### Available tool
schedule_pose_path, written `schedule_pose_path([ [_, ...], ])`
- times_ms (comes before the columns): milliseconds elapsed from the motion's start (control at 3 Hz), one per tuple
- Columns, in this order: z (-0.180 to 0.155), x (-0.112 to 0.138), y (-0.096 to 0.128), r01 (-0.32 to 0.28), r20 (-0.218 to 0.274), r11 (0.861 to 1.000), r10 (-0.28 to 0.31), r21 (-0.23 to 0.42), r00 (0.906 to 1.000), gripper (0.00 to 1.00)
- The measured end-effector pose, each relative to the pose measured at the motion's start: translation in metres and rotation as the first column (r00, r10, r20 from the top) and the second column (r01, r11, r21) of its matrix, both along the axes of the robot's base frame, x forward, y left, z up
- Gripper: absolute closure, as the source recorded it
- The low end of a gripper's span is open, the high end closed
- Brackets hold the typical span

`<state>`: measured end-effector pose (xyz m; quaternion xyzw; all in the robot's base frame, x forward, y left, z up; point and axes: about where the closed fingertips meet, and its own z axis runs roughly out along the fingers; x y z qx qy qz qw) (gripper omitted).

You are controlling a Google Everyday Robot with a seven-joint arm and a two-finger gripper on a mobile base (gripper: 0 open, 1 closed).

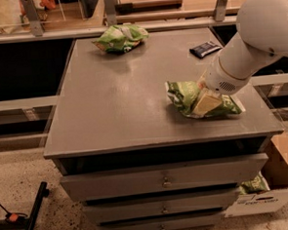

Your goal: Move green jalapeno chip bag near green rice chip bag

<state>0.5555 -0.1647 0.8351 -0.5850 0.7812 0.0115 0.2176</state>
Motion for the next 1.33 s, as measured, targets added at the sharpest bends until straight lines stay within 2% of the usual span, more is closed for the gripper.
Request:
schedule_pose_path([
  [333, 0.0, -0.001, 0.001, -0.001, 0.0, 1.0, 0.001, -0.001, 1.0, 0.88],
  [667, 0.007, 0.001, 0.001, -0.003, 0.007, 1.0, 0.003, 0.028, 1.0, 1.0],
  [1000, 0.03, 0.021, 0.001, -0.013, 0.051, 0.997, 0.01, 0.071, 0.9987, 1.0],
  [1333, 0.071, 0.06, -0.002, -0.013, 0.161, 0.994, -0.005, 0.111, 0.987, 1.0],
])
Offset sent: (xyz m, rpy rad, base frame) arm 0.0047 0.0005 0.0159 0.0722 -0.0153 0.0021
